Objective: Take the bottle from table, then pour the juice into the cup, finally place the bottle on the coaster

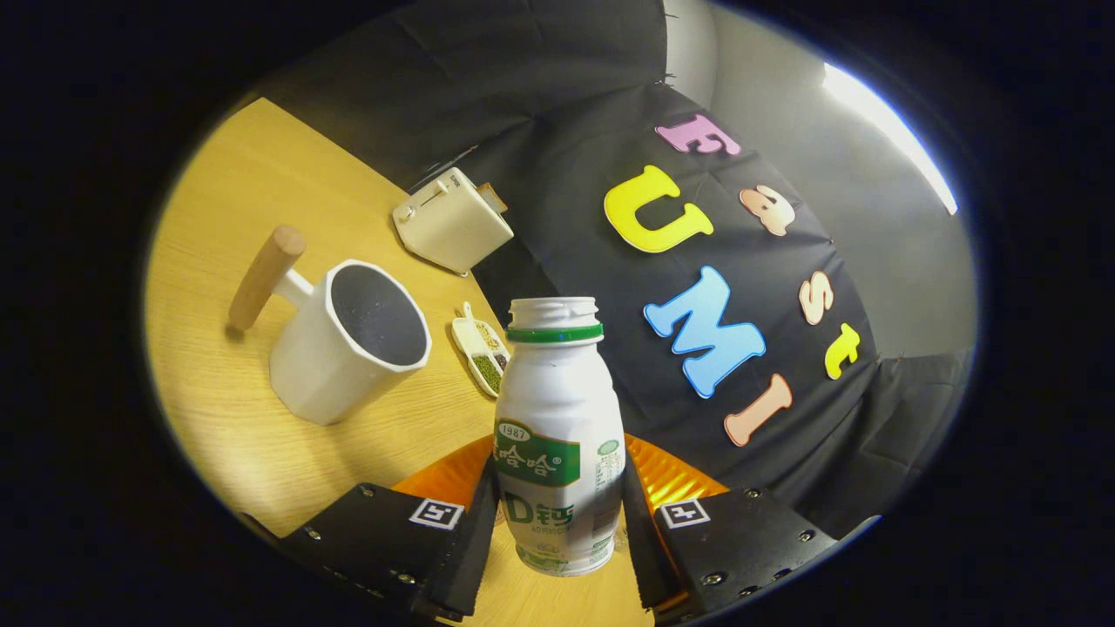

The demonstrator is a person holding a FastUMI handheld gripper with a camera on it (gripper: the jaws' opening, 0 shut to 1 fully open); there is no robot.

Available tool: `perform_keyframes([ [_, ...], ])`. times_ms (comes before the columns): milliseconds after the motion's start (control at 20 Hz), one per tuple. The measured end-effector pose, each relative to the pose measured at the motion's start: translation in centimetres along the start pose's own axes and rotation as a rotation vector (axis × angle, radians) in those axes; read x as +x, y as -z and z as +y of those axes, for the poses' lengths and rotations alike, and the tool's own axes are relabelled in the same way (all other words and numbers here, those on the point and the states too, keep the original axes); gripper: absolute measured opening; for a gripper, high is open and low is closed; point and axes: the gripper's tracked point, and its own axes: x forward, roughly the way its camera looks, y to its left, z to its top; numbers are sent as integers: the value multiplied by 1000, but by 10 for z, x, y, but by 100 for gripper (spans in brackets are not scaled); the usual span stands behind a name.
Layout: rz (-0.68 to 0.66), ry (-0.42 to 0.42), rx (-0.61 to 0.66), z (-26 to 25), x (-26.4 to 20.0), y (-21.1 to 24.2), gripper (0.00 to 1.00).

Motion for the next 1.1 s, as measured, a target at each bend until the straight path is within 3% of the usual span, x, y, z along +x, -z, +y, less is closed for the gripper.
perform_keyframes([
  [1100, 35, 8, -236, 11, 9, 2, 67],
])
